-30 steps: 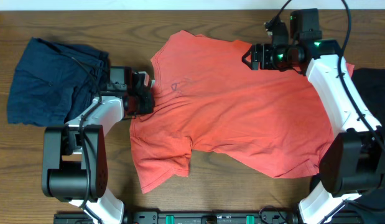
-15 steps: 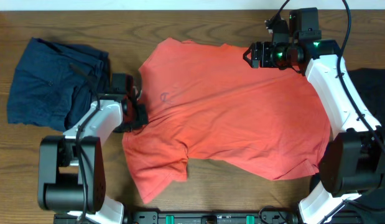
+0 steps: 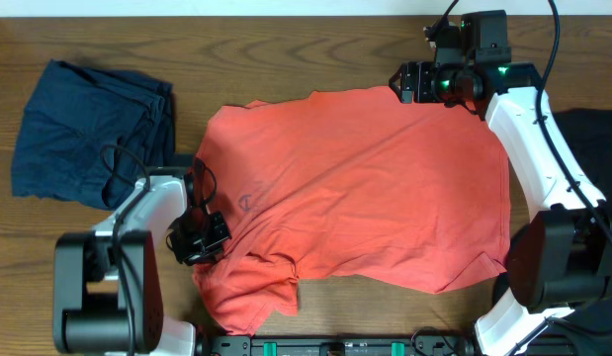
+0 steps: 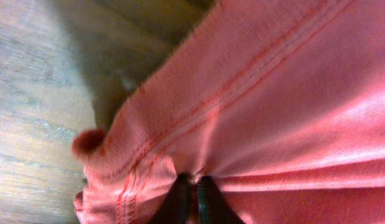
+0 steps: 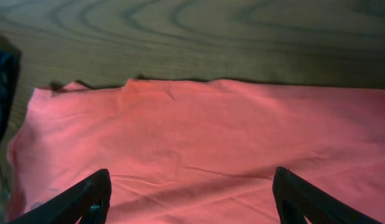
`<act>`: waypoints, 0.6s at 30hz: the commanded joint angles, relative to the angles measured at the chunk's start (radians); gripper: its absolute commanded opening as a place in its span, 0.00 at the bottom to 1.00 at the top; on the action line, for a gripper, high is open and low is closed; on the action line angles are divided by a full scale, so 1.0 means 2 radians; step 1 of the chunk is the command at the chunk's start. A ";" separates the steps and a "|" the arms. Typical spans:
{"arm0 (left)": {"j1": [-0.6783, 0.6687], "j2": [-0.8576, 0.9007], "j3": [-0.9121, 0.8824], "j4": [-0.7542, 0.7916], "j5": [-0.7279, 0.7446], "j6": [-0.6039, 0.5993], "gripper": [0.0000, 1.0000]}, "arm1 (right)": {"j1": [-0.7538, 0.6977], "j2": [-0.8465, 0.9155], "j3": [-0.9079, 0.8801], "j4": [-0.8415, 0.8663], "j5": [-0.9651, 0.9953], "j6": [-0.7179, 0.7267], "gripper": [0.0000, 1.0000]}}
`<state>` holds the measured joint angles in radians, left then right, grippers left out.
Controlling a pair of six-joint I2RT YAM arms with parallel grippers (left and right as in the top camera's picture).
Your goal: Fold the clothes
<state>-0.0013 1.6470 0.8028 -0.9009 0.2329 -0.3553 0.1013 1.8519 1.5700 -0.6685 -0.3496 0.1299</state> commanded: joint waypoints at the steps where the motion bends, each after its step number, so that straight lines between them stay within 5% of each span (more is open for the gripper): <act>1: 0.000 -0.052 0.016 -0.005 0.003 0.025 0.31 | 0.001 0.004 -0.001 -0.011 0.034 0.006 0.82; 7: 0.000 -0.137 0.062 0.018 0.003 0.059 0.43 | -0.008 0.004 -0.001 -0.020 0.044 0.006 0.83; 18: 0.000 -0.105 0.077 0.296 0.050 0.111 0.42 | 0.031 0.004 -0.010 -0.067 0.016 0.005 0.73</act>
<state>-0.0017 1.3628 0.9302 -0.3489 0.2909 -0.1783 0.1177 1.8519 1.5673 -0.7910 -0.2974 0.1337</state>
